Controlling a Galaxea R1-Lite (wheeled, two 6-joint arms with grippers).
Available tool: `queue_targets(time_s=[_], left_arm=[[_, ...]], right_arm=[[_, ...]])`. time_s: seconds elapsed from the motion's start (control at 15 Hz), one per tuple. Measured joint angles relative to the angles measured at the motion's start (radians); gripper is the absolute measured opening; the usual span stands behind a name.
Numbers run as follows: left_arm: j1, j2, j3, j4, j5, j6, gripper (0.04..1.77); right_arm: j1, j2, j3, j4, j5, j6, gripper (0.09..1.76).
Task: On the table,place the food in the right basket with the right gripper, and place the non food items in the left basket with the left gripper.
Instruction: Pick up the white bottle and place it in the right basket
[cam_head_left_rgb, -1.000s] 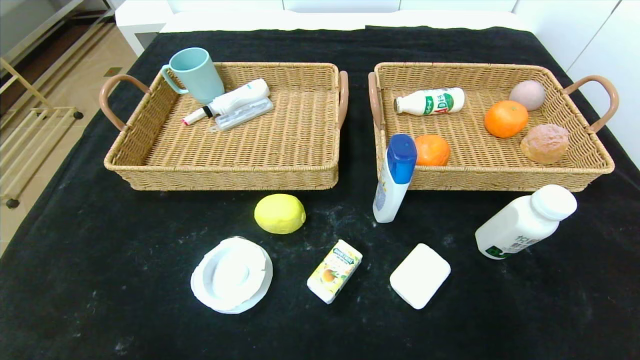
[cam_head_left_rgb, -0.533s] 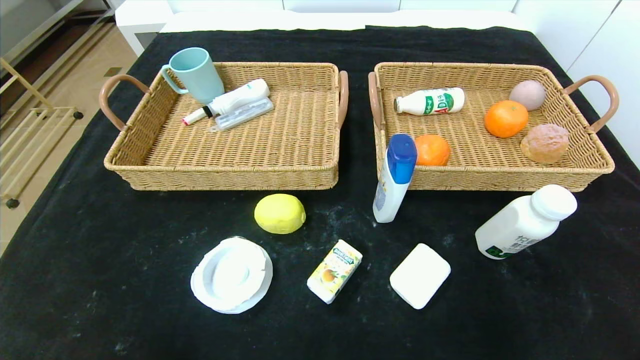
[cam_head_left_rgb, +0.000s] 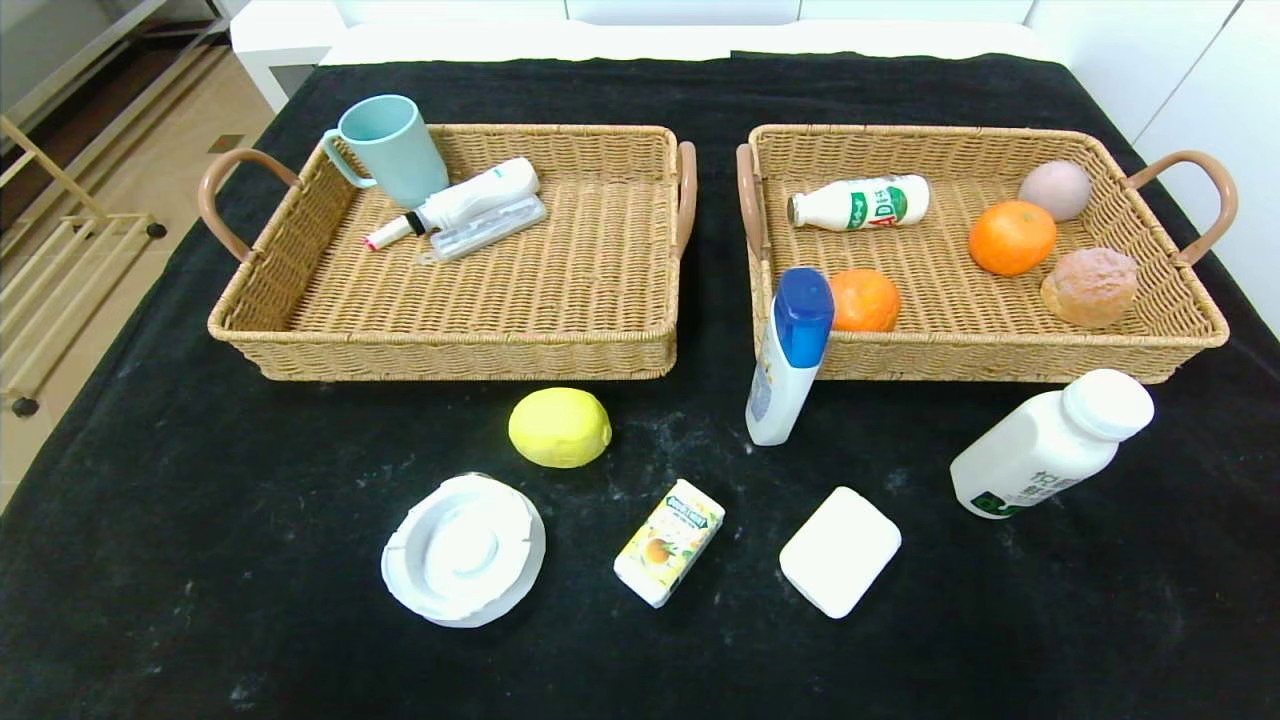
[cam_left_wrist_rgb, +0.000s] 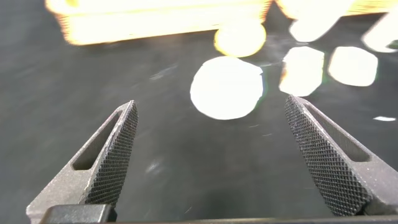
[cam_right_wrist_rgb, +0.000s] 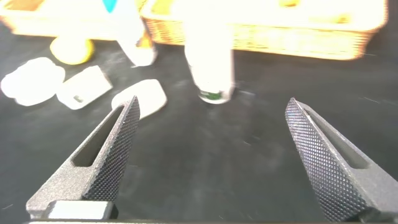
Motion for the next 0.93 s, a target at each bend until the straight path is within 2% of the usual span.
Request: queue_targets(time_s=[0.2,0.4,0.67,0.8,0.93], left_arm=[[-0.107,0.184,-0.092,-0.001,-0.063,0.000,1.72],[-0.220,0.372,-0.195,0.000,-0.076,0.000,1.72],[-0.361,0.581,-0.321,-0.001,-0.078,0.007,1.72],[-0.400,0.642,-0.344,-0.003,-0.076,0.009,1.72],[-0.411,0.672,-0.351,-0.004,-0.075,0.012,1.72]], right_arm=[[0.028,0.151,-0.069,-0.008,0.059,-0.009,1.71],[0.087,0.277,-0.123,-0.025,0.068,-0.011,1.71],[0.131,0.372,-0.139,-0.055,0.061,-0.011,1.71],[0.155,0.397,-0.140,-0.057,0.051,-0.013,1.71],[0.169,0.418,-0.140,-0.073,0.049,-0.012,1.71]])
